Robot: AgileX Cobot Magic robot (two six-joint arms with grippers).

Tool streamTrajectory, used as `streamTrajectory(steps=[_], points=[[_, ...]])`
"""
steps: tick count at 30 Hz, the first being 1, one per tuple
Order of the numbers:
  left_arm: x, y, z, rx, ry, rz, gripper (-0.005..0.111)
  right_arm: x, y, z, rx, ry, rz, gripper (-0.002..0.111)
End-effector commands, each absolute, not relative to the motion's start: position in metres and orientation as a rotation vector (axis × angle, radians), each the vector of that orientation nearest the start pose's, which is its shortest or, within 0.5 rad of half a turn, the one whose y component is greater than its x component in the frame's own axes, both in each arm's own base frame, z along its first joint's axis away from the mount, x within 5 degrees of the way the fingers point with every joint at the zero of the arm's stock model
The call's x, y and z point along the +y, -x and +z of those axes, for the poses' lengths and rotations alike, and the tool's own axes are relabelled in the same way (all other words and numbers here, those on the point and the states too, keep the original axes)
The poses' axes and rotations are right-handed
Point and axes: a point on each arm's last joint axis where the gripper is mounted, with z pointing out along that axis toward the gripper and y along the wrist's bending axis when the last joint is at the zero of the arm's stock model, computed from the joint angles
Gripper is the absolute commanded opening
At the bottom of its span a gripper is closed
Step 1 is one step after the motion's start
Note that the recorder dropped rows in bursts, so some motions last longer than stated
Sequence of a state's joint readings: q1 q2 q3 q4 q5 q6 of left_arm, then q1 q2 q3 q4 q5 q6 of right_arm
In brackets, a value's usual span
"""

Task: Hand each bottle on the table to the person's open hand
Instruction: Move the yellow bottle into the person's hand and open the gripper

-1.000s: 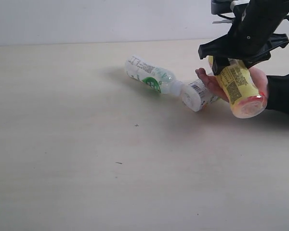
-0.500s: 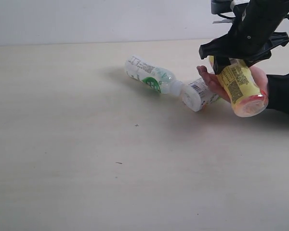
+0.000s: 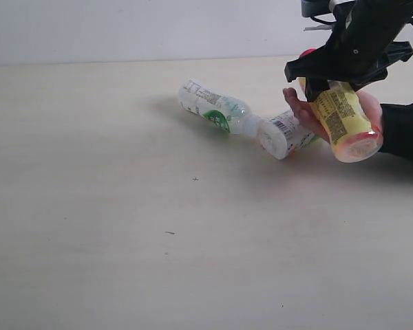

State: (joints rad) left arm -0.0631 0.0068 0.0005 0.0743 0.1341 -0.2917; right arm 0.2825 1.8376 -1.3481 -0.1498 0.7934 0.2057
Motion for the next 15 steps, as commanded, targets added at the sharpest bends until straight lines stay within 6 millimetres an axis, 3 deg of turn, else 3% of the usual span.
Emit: streamTrajectory(steps=[1, 6, 12, 15], points=[[-0.0030, -0.0563, 0.2010, 1.617, 0.125, -0.210, 0.002, 0.0961, -0.3771, 0.2231, 2.712, 0.224, -0.054, 0.057], [-0.0030, -0.0563, 0.2010, 1.617, 0.125, -0.210, 0.002, 0.0964, -0.3779, 0.2214, 2.712, 0.225, -0.054, 0.058], [-0.0030, -0.0563, 0.2010, 1.617, 0.125, -0.210, 0.002, 0.0965, -0.3781, 0.2214, 2.710, 0.225, -0.053, 0.075], [-0.0030, -0.0563, 0.2010, 1.617, 0.125, -0.210, 0.002, 0.0965, -0.3781, 0.2214, 2.710, 0.225, -0.053, 0.077]])
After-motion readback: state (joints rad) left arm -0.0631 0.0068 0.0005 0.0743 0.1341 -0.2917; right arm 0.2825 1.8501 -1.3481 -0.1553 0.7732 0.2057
